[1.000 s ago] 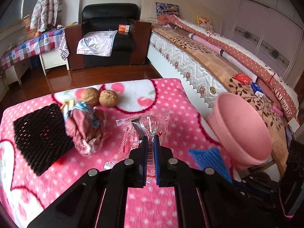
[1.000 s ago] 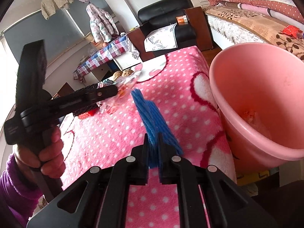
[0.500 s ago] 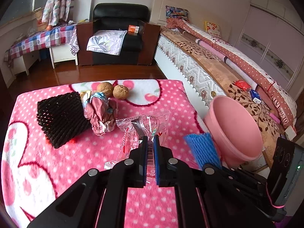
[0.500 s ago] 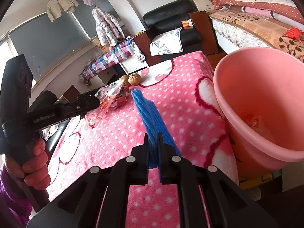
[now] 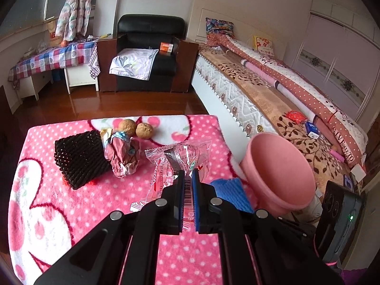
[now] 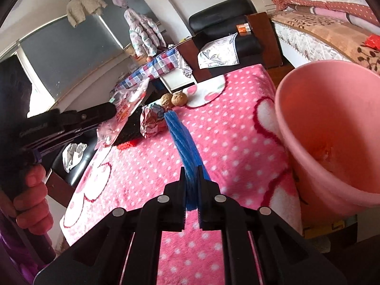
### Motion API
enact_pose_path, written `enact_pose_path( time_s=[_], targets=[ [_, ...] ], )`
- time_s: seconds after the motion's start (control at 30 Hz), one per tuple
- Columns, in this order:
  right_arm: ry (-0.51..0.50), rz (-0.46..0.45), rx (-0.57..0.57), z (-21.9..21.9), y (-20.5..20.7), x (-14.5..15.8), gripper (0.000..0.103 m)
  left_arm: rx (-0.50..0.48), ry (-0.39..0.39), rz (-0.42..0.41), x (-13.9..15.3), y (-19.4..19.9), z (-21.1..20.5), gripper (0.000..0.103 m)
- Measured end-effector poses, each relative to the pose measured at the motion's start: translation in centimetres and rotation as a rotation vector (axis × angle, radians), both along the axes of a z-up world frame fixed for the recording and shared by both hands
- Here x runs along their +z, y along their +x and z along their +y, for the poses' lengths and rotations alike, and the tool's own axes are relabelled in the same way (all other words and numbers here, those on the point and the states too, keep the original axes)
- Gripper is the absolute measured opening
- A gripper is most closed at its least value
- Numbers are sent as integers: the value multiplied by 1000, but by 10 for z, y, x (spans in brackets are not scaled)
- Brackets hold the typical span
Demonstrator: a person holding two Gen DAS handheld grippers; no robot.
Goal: Collect trash
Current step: 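Carry the blue net with the right tool while the left tool carries the clear wrapper to the basin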
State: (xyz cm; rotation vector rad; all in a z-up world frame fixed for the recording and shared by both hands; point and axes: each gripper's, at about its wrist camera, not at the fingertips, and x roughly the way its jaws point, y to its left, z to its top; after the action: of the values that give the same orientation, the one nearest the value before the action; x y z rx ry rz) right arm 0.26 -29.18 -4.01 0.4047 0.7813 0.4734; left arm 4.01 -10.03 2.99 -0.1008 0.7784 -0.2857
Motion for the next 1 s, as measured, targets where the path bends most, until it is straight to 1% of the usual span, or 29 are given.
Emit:
enact_pose_path(
  time_s=[0.2,0.33,0.53,0.6,0.8,1.0],
  targets=[
    [46,-25,-73,-31,-3,23,8,-18,-19,-18,9,-1,-12,5],
    [26,-54,-142,-56,-7,41,8,-44,-42,-27,13,-1,-25,5],
    [-19,-79,-222,-88,-8,58,8,-110,-70,-65,24,-2,-54,5],
    [-22,-78,-245,-98,-7,59,8,-138,-81,-68,25,-2,-65,5],
    [-25,-49,-304,-124,-4,57,8,-211,-67,-70,22,2,-98,5],
    [-50,-12,-345,-142,-1,49,8,-268,-75,-47,9,7,-124,5]
  ],
)
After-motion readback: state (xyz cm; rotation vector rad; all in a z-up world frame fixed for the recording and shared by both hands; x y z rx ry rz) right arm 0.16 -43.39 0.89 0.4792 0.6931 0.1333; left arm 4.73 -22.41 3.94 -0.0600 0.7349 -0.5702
